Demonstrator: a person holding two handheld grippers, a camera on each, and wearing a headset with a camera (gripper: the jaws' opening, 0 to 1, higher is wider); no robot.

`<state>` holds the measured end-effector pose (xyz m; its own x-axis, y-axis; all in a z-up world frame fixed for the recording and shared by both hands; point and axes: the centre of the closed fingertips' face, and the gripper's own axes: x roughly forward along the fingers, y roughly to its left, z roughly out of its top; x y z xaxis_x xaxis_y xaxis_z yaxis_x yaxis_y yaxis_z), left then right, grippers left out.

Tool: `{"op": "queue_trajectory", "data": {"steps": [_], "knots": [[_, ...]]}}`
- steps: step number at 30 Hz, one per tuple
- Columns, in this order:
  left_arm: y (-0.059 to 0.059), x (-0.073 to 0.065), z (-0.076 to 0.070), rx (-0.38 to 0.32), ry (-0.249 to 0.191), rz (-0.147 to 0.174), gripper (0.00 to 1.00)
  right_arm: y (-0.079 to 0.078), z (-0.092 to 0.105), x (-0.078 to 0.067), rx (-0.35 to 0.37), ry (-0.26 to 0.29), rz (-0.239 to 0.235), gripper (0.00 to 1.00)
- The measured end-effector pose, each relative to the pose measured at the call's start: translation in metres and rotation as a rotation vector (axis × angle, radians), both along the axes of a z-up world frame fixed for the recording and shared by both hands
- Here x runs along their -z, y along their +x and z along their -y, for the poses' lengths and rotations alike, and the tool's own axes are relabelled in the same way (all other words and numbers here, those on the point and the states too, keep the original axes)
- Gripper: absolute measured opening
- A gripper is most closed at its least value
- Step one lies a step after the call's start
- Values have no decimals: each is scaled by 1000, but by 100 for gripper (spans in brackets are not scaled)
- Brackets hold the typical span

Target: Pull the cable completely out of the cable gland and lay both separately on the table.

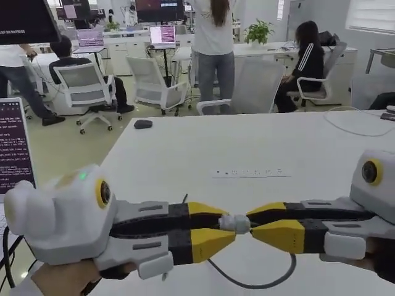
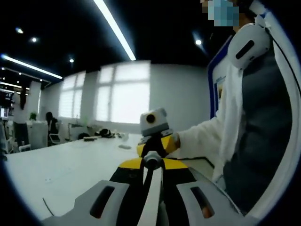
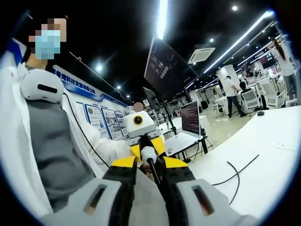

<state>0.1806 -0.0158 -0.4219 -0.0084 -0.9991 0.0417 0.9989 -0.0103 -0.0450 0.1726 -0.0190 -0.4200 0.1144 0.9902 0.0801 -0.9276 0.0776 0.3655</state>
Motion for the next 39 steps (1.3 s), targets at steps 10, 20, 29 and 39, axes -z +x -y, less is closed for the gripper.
{"op": "queue_trajectory", "data": {"steps": [10, 20, 29, 39], "knots": [[1, -2, -2, -2, -30, -17, 15, 0, -6, -2, -7, -33, 12, 11], [6, -5, -10, 12, -96, -197, 15, 0, -14, -6, 52, -128, 266, 10], [5, -4, -9, 42, -107, -292, 15, -4, -15, -6, 69, -214, 440, 10], [6, -3, -16, 5, -90, -232, 15, 5, -6, 1, 117, -213, 380, 15]]}}
